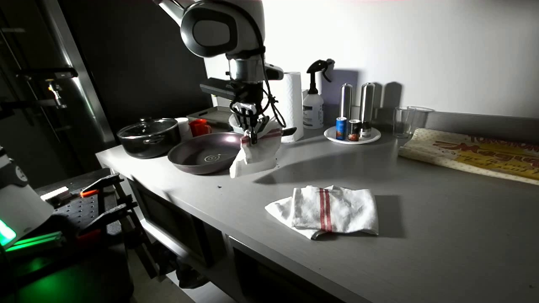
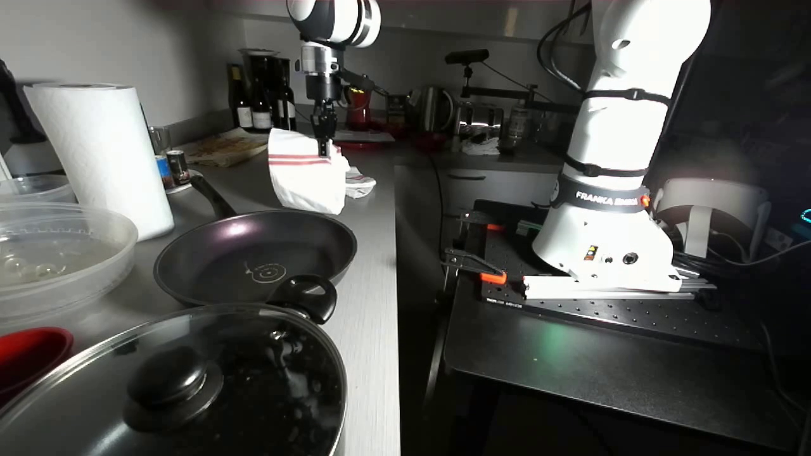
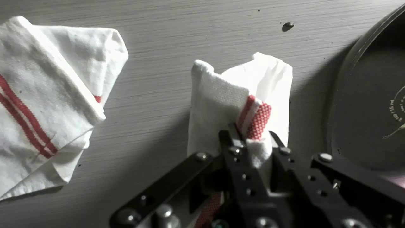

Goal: Clean the pan

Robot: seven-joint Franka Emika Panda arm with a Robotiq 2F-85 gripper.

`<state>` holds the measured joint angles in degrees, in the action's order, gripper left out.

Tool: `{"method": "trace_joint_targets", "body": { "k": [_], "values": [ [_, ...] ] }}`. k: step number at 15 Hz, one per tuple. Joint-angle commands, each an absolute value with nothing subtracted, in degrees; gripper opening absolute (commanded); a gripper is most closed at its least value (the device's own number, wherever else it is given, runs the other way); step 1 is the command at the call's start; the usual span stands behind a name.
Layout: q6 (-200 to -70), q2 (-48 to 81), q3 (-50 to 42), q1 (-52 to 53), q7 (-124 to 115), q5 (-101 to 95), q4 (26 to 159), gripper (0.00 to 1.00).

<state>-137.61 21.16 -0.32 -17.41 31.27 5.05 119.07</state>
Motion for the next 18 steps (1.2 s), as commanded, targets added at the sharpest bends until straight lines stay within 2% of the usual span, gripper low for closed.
{"method": "trace_joint_targets", "body": {
  "k": [1,9,18],
  "values": [
    [-133.4,26.66,-0.48,-16.31,30.39,5.55,112.91,0.04],
    [-128.71,37.83,-2.0,-11.95,19.76,1.0,103.13,0.04],
    [-125.21,43.32,-3.51,-7.65,11.04,-4.38,98.94,0.04]
  ]
}}
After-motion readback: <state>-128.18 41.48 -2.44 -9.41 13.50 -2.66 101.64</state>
